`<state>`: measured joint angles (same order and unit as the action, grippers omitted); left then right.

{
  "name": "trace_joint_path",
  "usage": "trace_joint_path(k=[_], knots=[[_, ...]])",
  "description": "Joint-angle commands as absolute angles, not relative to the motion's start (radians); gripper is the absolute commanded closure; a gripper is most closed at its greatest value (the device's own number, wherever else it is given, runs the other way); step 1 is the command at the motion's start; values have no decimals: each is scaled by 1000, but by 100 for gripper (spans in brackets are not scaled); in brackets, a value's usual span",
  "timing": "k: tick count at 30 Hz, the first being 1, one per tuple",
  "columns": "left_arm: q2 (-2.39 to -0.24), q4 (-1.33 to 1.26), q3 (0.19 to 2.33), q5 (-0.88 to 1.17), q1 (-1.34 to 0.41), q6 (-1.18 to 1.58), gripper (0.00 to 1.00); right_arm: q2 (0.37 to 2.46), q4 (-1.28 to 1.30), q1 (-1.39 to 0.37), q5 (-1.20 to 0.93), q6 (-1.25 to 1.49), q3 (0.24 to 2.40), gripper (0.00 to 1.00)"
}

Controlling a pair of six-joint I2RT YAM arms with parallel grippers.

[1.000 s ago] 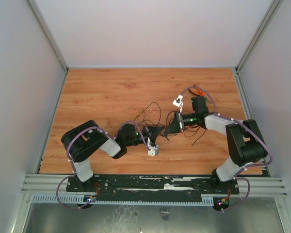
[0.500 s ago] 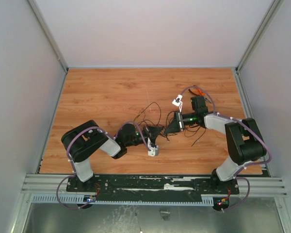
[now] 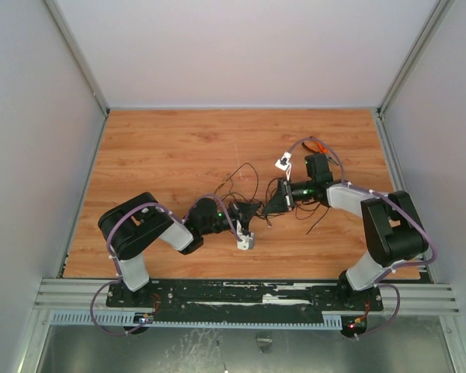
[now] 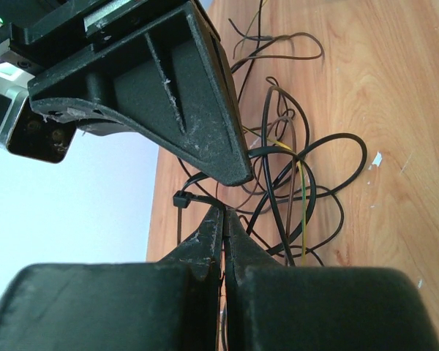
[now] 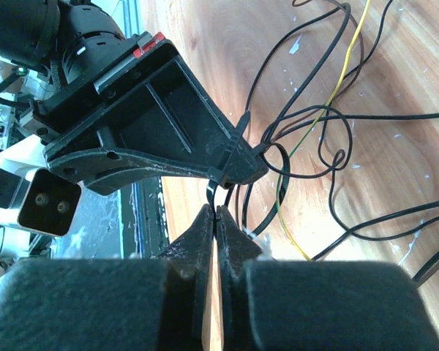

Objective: Zip-tie the wires
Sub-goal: Tie the cable at the center of the board.

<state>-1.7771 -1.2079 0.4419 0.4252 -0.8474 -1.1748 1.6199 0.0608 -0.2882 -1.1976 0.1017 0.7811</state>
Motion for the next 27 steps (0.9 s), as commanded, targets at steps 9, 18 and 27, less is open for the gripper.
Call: trace_joint_path(k=[9, 18, 27], knots=[[-1766, -1218, 446, 467, -871, -1185, 100, 1513, -118, -304, -1092, 140, 681, 100], [-1762, -1206, 449, 471, -873, -1193, 100, 1420, -273, -328, -990, 215, 584, 100], [-1752, -1149, 461, 475, -877, -1239, 100, 1393, -314, -360, -897, 248, 558, 100]])
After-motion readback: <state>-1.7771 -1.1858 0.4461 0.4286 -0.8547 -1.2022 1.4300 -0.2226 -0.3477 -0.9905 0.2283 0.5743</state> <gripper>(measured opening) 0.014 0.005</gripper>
